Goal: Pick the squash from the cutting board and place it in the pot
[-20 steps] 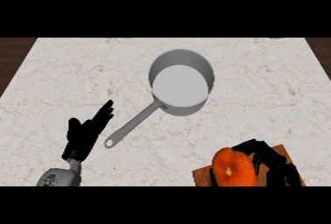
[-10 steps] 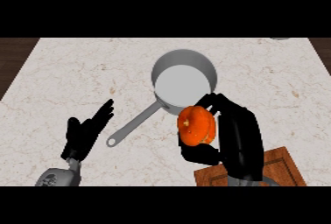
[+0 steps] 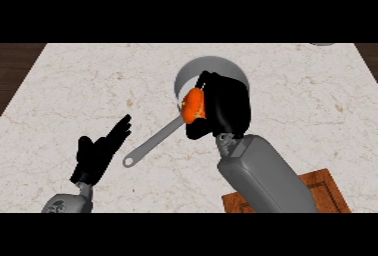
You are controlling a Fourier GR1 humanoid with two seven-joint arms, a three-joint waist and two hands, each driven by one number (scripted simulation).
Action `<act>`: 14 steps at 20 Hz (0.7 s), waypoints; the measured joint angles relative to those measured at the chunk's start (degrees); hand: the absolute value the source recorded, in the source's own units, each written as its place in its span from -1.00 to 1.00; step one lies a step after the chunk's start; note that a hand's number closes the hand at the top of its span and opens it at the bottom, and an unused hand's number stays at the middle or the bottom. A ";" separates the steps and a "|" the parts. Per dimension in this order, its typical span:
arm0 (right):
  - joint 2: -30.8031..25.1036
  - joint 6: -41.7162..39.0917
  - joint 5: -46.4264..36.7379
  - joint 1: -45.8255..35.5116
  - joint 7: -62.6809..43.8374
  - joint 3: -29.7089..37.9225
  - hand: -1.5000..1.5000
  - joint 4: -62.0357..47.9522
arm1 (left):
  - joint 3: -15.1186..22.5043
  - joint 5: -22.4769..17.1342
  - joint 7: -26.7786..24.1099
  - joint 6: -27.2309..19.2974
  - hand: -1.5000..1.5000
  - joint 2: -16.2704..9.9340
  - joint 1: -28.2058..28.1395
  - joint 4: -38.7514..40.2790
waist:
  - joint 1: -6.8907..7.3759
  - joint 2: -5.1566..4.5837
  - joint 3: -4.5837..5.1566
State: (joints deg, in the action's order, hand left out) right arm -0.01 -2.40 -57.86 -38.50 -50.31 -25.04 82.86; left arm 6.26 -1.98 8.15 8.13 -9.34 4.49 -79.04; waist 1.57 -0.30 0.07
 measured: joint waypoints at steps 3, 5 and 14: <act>-0.02 -3.44 -1.09 -5.48 -2.41 -0.80 1.00 -7.45 | 0.19 0.41 -0.57 -0.24 0.00 0.62 0.50 0.93 | 0.18 -0.06 0.01; -0.04 -4.70 0.23 -8.50 -3.52 -1.36 1.00 -12.69 | 0.01 0.56 -0.46 -0.27 0.00 0.65 1.23 1.42 | 0.38 -0.10 0.01; -0.32 -7.49 17.52 -14.48 -8.71 -1.76 -1.00 -30.15 | 1.09 1.17 0.10 -0.04 0.00 1.76 2.44 1.46 | 2.14 -0.33 -0.02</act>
State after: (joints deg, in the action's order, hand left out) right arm -0.32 -9.89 -40.34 -52.97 -59.02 -26.81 52.71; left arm 7.35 -0.81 8.25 8.09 -7.58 6.93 -77.57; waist 3.72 -0.63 0.05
